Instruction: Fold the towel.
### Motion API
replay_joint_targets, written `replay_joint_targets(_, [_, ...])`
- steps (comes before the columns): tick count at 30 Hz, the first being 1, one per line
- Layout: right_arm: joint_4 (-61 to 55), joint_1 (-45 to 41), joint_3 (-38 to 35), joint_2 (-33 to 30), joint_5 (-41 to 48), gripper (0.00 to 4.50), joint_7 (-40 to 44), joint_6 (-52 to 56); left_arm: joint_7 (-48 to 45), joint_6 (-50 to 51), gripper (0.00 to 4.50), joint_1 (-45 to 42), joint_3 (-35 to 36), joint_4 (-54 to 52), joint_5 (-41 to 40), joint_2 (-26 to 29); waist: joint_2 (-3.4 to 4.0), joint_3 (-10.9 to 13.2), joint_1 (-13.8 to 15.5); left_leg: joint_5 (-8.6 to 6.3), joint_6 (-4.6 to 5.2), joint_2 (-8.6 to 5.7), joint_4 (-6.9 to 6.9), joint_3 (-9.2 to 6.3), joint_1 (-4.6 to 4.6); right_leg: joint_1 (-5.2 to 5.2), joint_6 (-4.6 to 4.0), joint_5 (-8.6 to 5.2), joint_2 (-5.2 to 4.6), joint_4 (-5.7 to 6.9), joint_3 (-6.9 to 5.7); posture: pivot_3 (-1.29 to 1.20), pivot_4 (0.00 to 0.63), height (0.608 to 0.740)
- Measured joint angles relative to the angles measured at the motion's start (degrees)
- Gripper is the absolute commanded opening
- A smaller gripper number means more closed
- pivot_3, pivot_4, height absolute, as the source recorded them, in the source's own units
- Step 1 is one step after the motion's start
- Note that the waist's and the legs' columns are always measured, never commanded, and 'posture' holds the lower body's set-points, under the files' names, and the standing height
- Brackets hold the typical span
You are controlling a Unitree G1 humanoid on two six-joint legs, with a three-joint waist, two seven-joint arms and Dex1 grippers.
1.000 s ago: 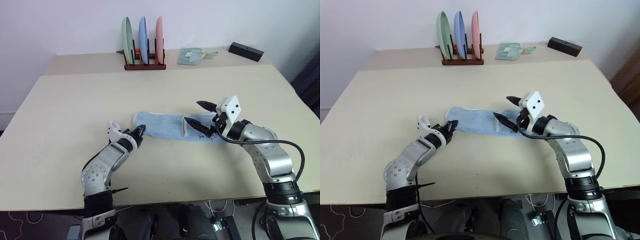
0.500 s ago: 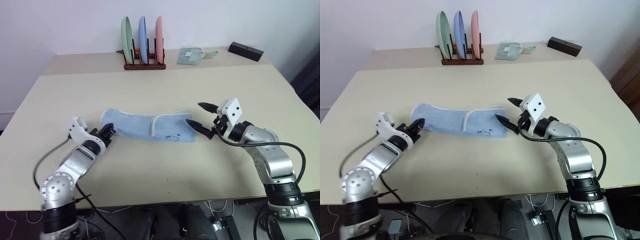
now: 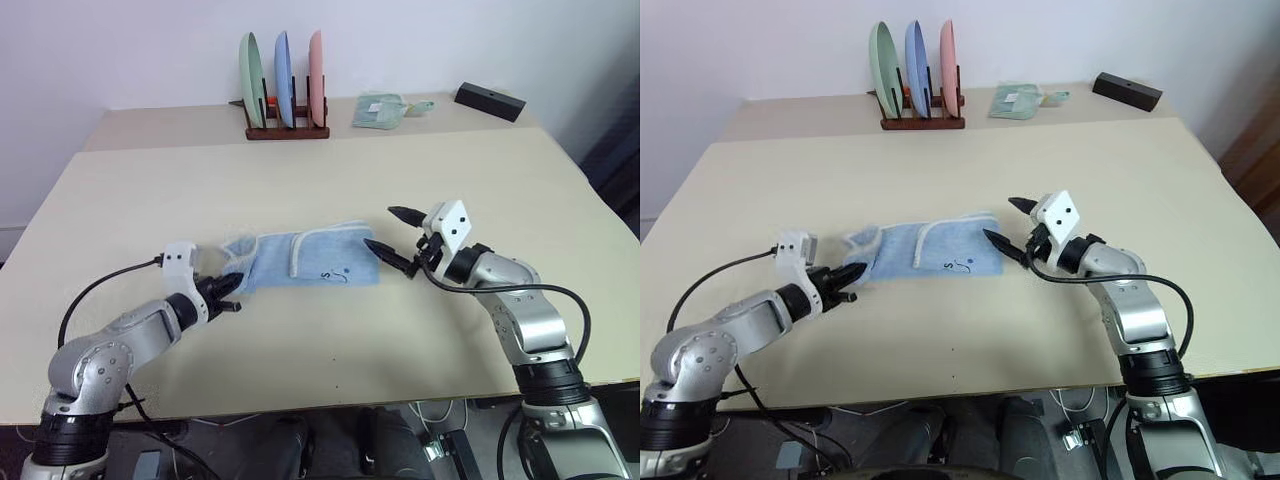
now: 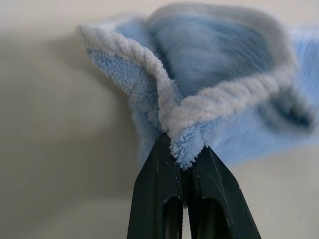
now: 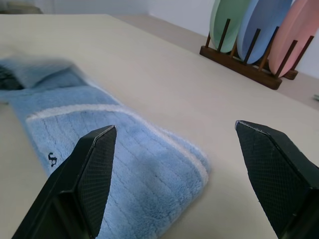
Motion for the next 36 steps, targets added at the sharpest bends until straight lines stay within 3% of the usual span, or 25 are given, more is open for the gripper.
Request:
replay_joint_targets(6, [0.50,-0.20,0.46,0.25,-0.06,3.89,0.05,-0.26,-4.22,-2.89,0.06,0.58,1.31,2.47,6.65,1.71,0.01,0.00,0.07,0.00,0.00,0.00,0.00,0.00,0.00,0.01,0.00,0.00,0.00,-0.01,0.00,0.00,0.150,0.740])
replay_joint_targets(17, [-1.88,0.62,0.19,-0.52,0.03,3.89,-0.08,1.23,-9.33,-5.11,0.06,-10.94,3.50,0.94,11.21,2.93,-0.01,0.01,0.19,0.00,0.00,0.00,0.03,-0.01,-0.04,-0.01,0.00,0.00,-0.01,-0.01,-0.01,0.00,0.150,0.740])
replay_joint_targets(23, [-2.07,1.42,0.12,-0.60,0.02,3.89,-0.56,1.37,-17.60,-6.35,0.06,-20.67,-8.55,-0.26,17.03,2.70,-0.02,0.02,0.15,0.00,0.00,-0.02,0.04,-0.02,-0.05,0.01,0.01,0.01,-0.03,-0.02,-0.02,0.00,0.150,0.740])
replay_joint_targets(30, [-2.20,1.61,-0.32,-0.91,0.00,3.89,-1.09,1.19,-21.95,-8.84,0.06,-32.58,-27.77,8.10,30.53,-5.72,-0.04,0.03,0.08,0.00,0.01,-0.02,0.06,-0.02,-0.07,0.02,0.02,0.01,-0.02,-0.05,-0.02,0.00,0.150,0.740])
replay_joint_targets(36, [-2.49,3.13,-1.74,-2.19,-0.02,3.89,-1.42,1.19,-23.66,-11.22,0.06,-35.92,-36.45,16.02,38.61,-14.26,-0.05,0.03,0.10,0.00,0.01,-0.02,0.07,-0.02,-0.10,-0.02,0.02,0.01,-0.02,-0.05,-0.02,0.00,0.150,0.740])
